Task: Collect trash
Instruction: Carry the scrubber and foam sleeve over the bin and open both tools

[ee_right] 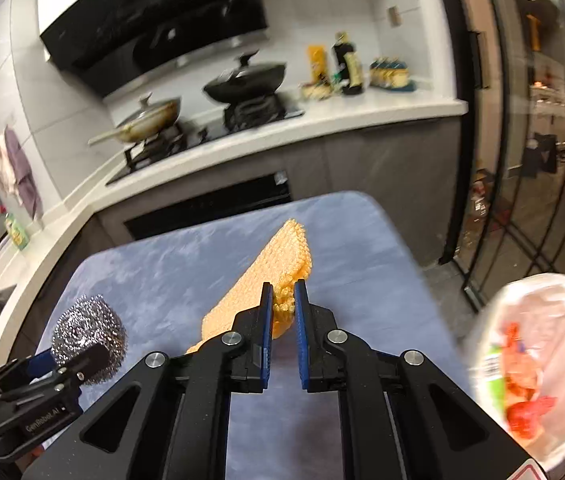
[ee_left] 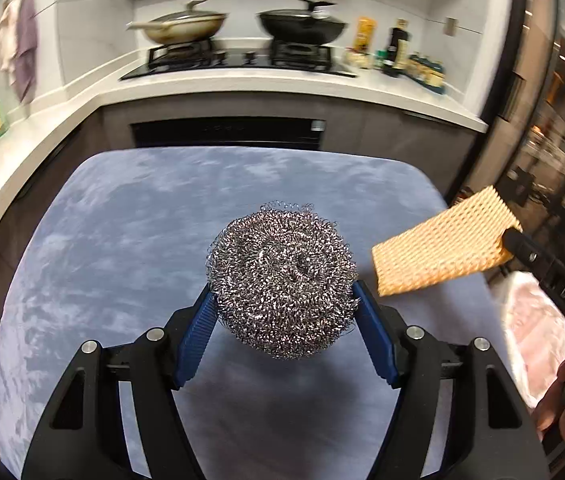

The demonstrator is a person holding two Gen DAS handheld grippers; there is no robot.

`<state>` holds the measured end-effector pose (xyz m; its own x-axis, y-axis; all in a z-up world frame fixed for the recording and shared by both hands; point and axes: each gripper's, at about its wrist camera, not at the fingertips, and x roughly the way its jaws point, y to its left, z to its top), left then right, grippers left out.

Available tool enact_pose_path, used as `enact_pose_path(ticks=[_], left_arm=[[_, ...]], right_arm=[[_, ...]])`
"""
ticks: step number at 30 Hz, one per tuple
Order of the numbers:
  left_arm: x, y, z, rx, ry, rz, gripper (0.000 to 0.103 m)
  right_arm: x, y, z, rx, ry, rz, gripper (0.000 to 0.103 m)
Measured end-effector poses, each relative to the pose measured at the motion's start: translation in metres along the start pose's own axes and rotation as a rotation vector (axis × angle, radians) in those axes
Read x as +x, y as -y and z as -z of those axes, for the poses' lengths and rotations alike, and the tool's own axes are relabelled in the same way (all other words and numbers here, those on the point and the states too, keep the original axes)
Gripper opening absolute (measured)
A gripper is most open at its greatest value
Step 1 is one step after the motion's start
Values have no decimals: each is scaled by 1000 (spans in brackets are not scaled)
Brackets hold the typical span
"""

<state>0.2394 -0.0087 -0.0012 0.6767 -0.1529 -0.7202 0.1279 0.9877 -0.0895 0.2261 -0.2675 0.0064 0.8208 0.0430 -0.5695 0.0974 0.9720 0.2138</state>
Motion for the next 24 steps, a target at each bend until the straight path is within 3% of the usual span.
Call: enact_pose_path(ticks=[11, 17, 24], left_arm=[[-35, 138, 22, 203, 2, 168, 64], [-34, 198, 38, 276, -41, 256, 64], [-25, 248, 54, 361, -70, 299, 64]], right_arm=[[-95, 124, -1, 86, 94, 193, 10], [-114, 189, 22, 149, 78, 293, 10], [-114, 230, 43, 176, 53, 372, 10]])
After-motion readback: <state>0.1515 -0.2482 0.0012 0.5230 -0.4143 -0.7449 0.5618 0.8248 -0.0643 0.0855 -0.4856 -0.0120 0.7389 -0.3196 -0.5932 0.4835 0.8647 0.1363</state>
